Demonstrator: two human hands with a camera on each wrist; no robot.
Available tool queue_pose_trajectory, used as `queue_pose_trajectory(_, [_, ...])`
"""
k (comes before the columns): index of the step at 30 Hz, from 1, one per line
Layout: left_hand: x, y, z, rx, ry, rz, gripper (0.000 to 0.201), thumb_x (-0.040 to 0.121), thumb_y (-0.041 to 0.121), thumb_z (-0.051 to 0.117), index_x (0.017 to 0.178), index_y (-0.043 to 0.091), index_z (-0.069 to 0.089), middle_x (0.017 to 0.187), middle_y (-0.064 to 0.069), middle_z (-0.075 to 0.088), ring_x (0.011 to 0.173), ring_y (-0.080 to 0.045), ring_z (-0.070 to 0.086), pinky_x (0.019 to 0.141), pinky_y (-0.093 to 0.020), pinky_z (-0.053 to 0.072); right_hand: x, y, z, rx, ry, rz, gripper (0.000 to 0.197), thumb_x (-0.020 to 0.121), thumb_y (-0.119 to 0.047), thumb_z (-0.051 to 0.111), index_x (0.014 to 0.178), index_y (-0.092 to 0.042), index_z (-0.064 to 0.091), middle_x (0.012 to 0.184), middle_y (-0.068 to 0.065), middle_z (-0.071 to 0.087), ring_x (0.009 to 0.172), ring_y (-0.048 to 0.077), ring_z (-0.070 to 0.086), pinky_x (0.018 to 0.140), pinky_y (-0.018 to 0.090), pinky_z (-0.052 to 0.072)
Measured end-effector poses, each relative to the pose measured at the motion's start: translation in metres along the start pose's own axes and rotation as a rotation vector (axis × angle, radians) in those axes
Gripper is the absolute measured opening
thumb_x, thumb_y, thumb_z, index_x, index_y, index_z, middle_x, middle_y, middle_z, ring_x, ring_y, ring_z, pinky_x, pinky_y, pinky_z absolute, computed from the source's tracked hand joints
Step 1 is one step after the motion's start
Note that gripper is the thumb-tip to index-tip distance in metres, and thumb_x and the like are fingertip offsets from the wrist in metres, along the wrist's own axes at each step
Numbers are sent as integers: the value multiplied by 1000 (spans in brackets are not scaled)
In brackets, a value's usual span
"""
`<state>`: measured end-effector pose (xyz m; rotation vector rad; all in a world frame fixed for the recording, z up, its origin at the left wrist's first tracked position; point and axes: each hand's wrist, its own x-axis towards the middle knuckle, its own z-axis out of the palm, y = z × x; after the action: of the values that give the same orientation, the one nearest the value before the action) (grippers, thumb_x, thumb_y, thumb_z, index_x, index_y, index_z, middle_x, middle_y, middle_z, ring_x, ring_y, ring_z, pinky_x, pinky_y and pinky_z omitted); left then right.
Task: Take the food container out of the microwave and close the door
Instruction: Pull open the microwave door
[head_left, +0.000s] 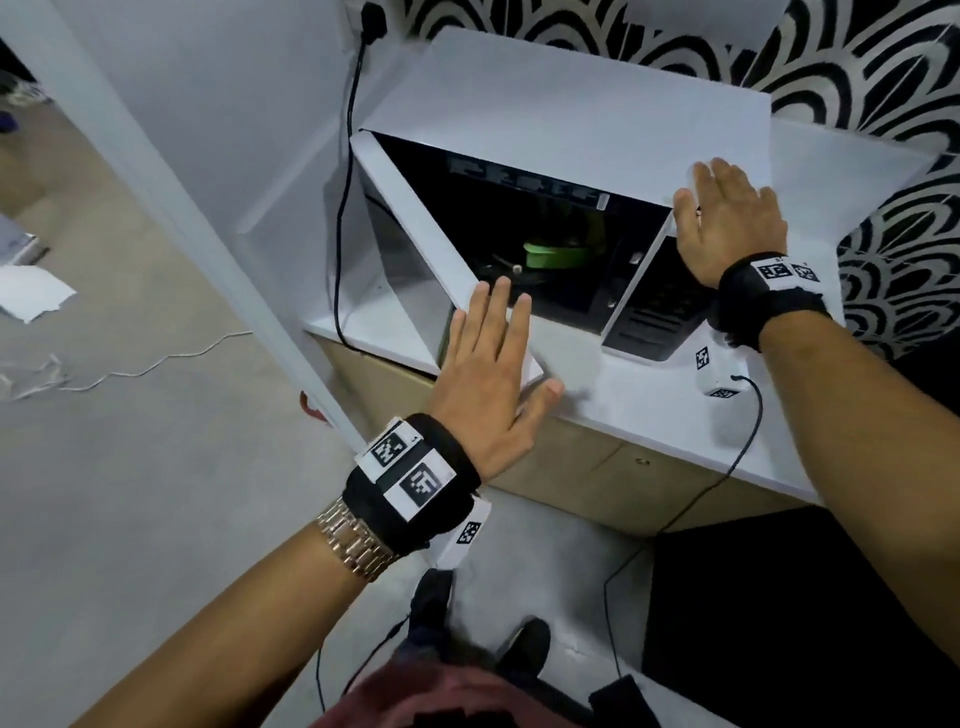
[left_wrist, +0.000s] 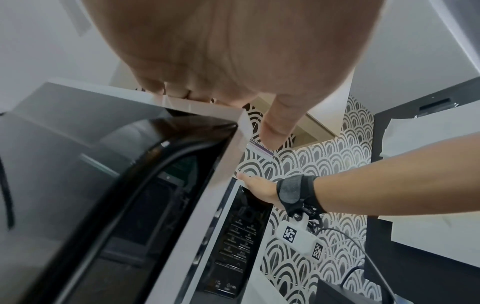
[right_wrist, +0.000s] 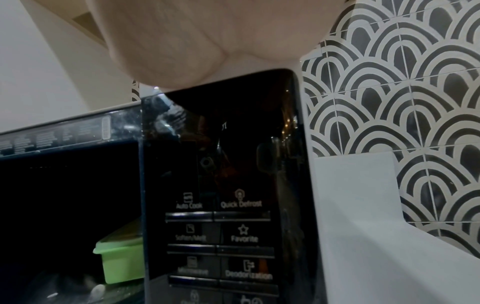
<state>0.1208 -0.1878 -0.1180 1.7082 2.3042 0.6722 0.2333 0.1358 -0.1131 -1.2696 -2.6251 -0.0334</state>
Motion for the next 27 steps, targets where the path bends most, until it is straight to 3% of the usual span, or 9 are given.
queue_pose_trajectory(5, [-27,-12,-7,61,47,-34,73,97,42,33,152,7,0,164,-11,-4,151,-21,-12,123,-36,-8,0,4,3,5,48,-31,67,102,-49,14,152,-8,33,161,20,32,148,36,32,120,59,25])
queue_pose_trajectory(15, [-70,-36,-34,210,112,-288,86,89,58,34,152,7,6,164,-10,1,152,-21,-6,122,-39,-5,-3,-1,-1,-10,74,-36,63,104,-47,18,149,-7,35,159,21,34,140,46,38,115,61,30])
queue_pose_trajectory(21, [-76,-47,-50,372,119,-457,79,89,53,33,152,13,7,164,-12,7,151,-33,4,122,-54,-1,4,4,7,17,122,-78,60,103,-50,16,140,-7,37,150,24,41,138,41,40,109,63,35])
queue_pose_trajectory(24, [-73,-49,-47,378,112,-512,84,86,55,39,153,17,4,163,-18,-2,150,-39,-7,118,-60,-8,6,2,9,42,144,-69,57,103,-50,16,134,-8,39,144,25,44,134,41,42,106,64,38])
queue_pose_trajectory(27, [-67,-51,-34,388,104,-470,92,81,56,45,153,19,1,162,-19,-12,148,-38,-19,115,-60,-16,5,0,7,34,138,-68,56,103,-48,17,134,-7,40,143,25,45,133,41,43,105,63,38])
